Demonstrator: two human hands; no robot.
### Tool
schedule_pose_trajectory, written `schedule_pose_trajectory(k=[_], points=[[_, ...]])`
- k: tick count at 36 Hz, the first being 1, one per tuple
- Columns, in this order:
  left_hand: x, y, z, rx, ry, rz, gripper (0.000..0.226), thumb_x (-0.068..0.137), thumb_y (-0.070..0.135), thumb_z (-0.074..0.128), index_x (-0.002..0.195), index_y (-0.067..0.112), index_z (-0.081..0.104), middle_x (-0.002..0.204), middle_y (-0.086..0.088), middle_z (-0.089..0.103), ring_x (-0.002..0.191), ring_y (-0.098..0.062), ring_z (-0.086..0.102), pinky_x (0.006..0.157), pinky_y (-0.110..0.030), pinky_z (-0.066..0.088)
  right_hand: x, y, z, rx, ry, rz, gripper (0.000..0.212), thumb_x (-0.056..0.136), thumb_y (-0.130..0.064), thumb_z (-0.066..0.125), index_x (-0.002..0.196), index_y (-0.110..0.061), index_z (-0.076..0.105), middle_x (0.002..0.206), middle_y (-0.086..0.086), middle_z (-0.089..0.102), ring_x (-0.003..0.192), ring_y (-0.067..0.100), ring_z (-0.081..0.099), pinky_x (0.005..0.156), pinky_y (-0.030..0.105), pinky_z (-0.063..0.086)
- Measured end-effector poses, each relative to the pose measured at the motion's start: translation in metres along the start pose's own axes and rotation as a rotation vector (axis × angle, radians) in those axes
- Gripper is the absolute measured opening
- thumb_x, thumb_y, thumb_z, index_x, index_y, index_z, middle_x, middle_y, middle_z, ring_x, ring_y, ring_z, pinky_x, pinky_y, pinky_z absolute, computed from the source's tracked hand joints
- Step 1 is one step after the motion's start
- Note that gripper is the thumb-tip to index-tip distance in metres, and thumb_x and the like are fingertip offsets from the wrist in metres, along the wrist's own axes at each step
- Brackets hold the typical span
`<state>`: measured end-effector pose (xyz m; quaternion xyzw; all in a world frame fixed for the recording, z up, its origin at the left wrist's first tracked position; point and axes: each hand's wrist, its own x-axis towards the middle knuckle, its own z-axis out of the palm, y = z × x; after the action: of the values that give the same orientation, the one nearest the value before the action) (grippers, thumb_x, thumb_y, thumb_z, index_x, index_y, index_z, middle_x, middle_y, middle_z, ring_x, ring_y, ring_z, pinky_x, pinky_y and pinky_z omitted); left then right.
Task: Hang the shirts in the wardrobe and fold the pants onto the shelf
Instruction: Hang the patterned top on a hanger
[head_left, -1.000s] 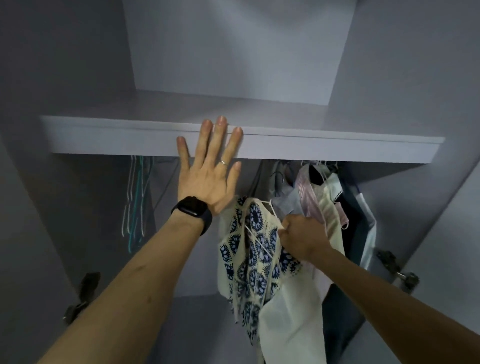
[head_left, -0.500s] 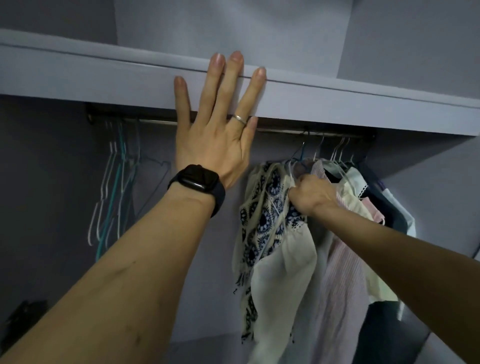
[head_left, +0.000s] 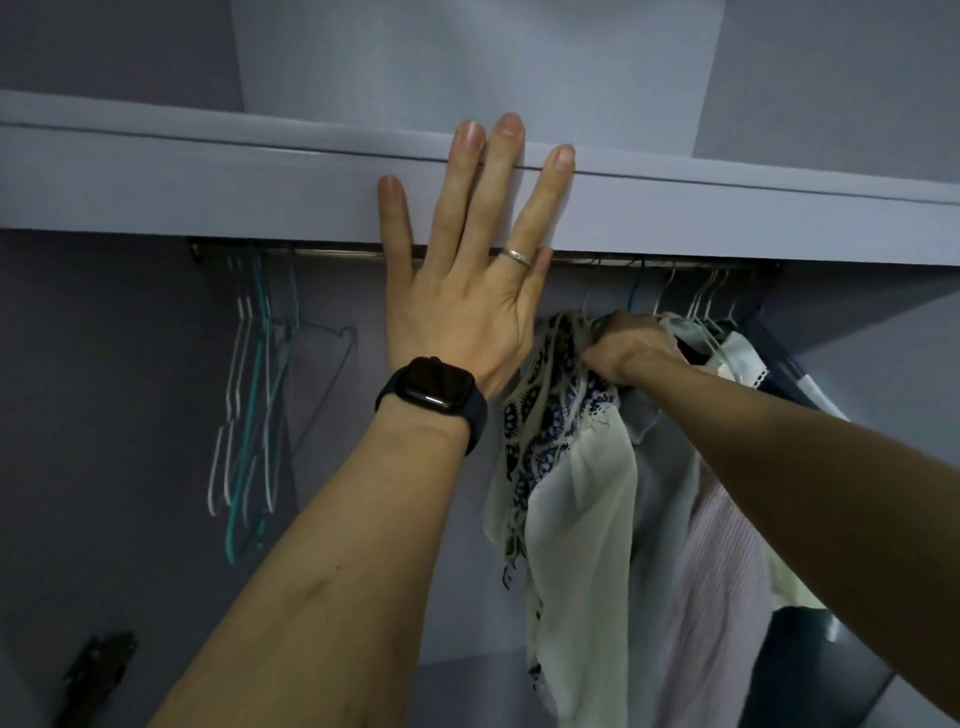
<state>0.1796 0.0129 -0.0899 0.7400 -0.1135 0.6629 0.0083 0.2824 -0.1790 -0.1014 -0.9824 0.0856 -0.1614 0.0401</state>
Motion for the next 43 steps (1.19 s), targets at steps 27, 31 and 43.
schedule_pose_trajectory(k=[27,31,43], points=[[-0.009,0.112,-0.135,-0.652,-0.638,-0.439,0.065,0.095,0.034,0.057,0.155,0.022,0.034,0.163,-0.008,0.026,0.152,-0.027,0.018,0.121,-0.057,0.016,-0.361,0.189,-0.108,0.649,0.199,0.008,0.017,0.096,-0.022,0.066,0.110,-0.020,0.075,0.106,-0.006,0.071,0.096,0.017,0.061,0.082,0.027,0.048],[-0.066,0.180,-0.167,-0.844,-0.833,-0.428,0.061,0.093,0.035,0.053,0.150,0.016,0.043,0.155,-0.011,0.041,0.146,-0.029,0.033,0.117,-0.051,0.029,-0.405,0.216,-0.093,0.578,0.180,0.058,0.018,0.095,-0.018,0.068,0.112,-0.016,0.075,0.113,-0.004,0.071,0.103,0.018,0.059,0.088,0.017,0.039],[-0.180,0.339,-0.235,-1.200,-1.336,-0.067,0.045,0.098,0.025,0.057,0.143,0.022,0.054,0.149,-0.005,0.051,0.141,-0.027,0.043,0.112,-0.051,0.035,-0.533,0.305,-0.050,0.479,0.045,0.430,0.022,0.095,-0.028,0.067,0.117,-0.025,0.072,0.121,-0.010,0.069,0.110,0.019,0.061,0.088,0.030,0.050]])
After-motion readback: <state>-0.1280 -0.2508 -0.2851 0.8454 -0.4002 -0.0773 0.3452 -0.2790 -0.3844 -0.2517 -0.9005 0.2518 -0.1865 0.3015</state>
